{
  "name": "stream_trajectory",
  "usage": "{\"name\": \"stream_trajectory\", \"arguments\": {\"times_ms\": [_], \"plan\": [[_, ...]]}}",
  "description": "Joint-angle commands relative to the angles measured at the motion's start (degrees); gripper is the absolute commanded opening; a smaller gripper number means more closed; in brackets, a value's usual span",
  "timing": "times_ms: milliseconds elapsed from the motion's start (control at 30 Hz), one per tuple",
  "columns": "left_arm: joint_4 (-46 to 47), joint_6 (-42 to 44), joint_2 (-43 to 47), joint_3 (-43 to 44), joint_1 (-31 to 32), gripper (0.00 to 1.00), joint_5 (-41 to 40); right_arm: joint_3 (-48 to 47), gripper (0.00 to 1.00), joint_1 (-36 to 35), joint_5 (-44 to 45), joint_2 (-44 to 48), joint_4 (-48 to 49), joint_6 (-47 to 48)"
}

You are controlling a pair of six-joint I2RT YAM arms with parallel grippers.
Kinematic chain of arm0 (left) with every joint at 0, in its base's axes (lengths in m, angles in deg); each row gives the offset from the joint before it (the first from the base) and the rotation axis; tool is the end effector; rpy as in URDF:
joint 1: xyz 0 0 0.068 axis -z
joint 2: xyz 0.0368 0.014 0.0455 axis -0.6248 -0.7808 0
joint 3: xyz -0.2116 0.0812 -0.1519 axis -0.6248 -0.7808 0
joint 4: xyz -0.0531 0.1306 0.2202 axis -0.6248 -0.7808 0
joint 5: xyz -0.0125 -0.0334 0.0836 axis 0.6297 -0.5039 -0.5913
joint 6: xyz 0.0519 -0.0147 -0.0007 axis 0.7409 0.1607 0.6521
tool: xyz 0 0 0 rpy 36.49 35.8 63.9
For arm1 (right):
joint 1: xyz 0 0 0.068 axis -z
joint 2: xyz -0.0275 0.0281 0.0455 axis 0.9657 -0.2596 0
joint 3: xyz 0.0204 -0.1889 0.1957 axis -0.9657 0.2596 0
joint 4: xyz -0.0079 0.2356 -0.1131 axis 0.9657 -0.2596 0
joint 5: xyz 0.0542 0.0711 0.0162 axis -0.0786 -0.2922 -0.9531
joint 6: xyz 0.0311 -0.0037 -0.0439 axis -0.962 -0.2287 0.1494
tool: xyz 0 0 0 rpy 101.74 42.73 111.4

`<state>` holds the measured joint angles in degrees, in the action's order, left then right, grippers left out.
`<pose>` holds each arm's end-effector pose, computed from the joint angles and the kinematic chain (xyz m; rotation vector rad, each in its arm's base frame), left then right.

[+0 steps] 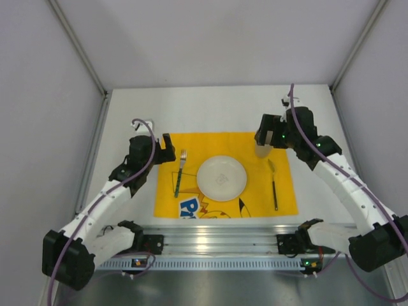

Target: Set the dinner table for one person

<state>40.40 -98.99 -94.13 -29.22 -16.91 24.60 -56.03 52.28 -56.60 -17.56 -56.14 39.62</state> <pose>0.2169 -0.0789 0.2684 -0.1034 2.0761 -0.2475 0.2283 0.0928 0.3420 0.0344 2.2094 0.3709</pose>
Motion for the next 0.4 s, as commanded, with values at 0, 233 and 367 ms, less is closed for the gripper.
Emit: {"name": "stream_trajectory", "arguments": {"times_ms": [0,233,367], "plan": [[10.76,3.77,4.33,-3.75,-0.05,0.99,-6.48,0.90,1.00,-0.26,-3.11,0.46,5.24,1.56],[10.40,3.94,-0.93,-0.76,-0.05,0.99,-6.49,0.56,1.00,-0.35,-6.28,-1.30,8.31,3.23],[10.85,4.73,-5.76,3.18,-0.14,0.99,-6.84,-0.84,1.00,-0.88,-4.70,-2.88,8.93,4.46]]}}
